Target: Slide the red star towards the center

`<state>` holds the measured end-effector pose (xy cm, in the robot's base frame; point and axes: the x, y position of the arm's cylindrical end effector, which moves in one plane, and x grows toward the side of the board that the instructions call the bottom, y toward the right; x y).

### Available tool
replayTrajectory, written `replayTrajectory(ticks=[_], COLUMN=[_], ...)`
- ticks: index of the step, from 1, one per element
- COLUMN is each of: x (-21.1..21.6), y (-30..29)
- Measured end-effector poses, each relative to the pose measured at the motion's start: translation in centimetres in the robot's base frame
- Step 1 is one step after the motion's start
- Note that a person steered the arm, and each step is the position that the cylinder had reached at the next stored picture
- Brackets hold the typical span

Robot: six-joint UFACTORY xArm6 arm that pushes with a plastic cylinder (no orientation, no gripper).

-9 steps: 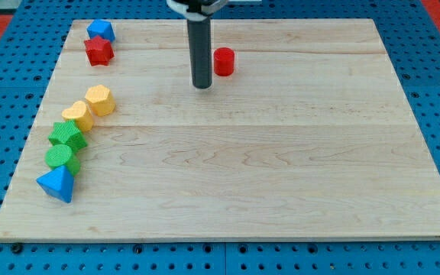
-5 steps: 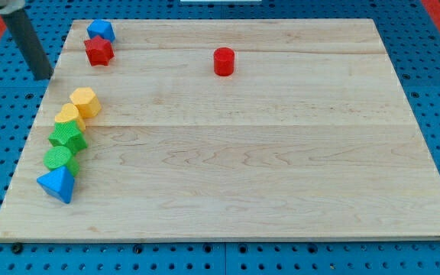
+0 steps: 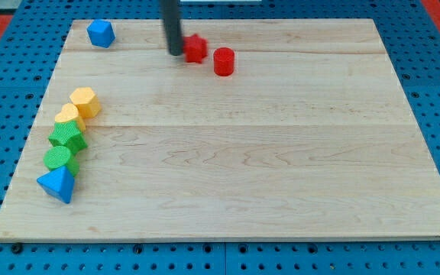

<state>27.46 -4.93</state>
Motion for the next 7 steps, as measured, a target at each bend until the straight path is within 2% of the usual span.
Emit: replayTrajectory(ticks=[1, 3, 4, 5, 6, 7], x=[0.0, -2.9, -3.8, -1.7, 2.8, 1.7], y=[-0.5, -1.7, 5.4, 8.7, 7.9, 9.1])
